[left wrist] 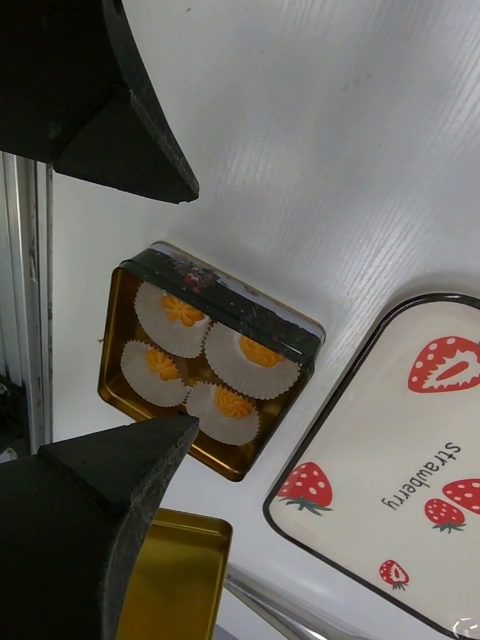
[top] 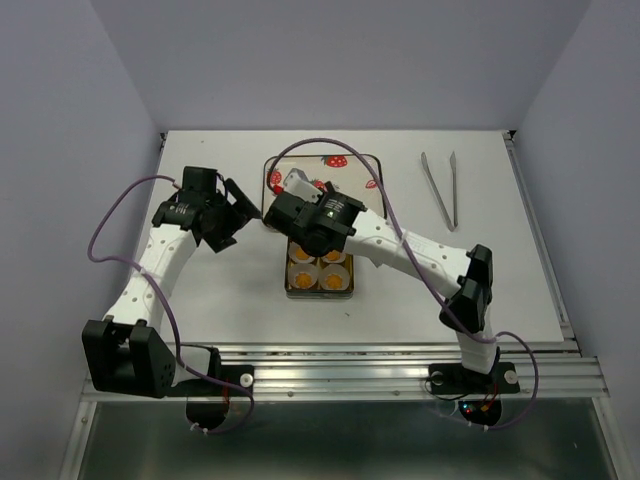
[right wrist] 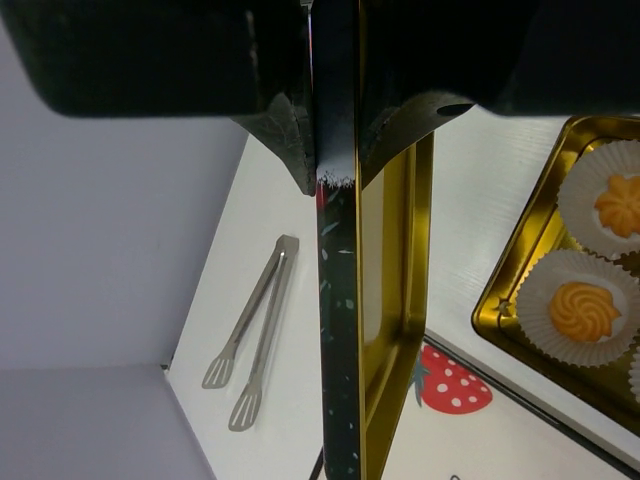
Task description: Pack the cookies
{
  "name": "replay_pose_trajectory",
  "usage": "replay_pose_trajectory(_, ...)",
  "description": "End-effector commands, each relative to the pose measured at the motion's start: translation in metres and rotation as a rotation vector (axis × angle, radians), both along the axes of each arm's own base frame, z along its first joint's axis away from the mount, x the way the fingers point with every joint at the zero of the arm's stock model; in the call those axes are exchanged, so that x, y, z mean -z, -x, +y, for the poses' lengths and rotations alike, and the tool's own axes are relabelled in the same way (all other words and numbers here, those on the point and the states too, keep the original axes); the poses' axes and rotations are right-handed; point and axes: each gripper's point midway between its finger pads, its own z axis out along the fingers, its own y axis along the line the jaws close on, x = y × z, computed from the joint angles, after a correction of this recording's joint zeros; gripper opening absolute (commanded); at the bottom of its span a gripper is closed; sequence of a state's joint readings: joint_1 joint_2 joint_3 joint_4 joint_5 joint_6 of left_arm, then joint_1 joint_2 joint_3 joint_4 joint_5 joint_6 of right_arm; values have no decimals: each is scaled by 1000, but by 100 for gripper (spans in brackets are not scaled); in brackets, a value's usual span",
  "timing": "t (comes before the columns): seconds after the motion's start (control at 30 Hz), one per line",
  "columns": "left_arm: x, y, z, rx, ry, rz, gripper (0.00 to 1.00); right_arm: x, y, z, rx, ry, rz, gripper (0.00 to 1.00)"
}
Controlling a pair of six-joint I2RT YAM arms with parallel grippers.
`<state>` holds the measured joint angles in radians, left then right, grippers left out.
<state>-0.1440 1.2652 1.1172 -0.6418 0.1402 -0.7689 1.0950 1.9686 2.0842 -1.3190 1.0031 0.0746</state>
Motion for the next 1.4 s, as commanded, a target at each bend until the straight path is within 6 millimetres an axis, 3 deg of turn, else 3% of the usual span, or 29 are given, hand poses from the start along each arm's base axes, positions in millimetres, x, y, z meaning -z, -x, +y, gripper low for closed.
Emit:
replay_pose_trajectory(0.0,1,4,6,-2,-23,-25,99,-7,7,21,-42,10,-47,1)
replay_pose_trajectory(0.13,5,8,9,-8,-37,-22,99,11,14,30,-63,77,-36,1)
replay_pose_trajectory(0.43,22,20,16,-26,-57,-5,99,30,20,47,-104,112,-18,1)
replay_pose_trajectory(0.57,26,22,17,-31,-49,-6,99,40,19,46,-107,161,-15,1)
replay_pose_trajectory(0.93,38,29,28,-62,-76,-3,99,57,38,70,-157,159,0,12)
replay_pose_trajectory(1.37,35,39,34,-73,-91,-10,99,74,55,90,-157,69,60,31)
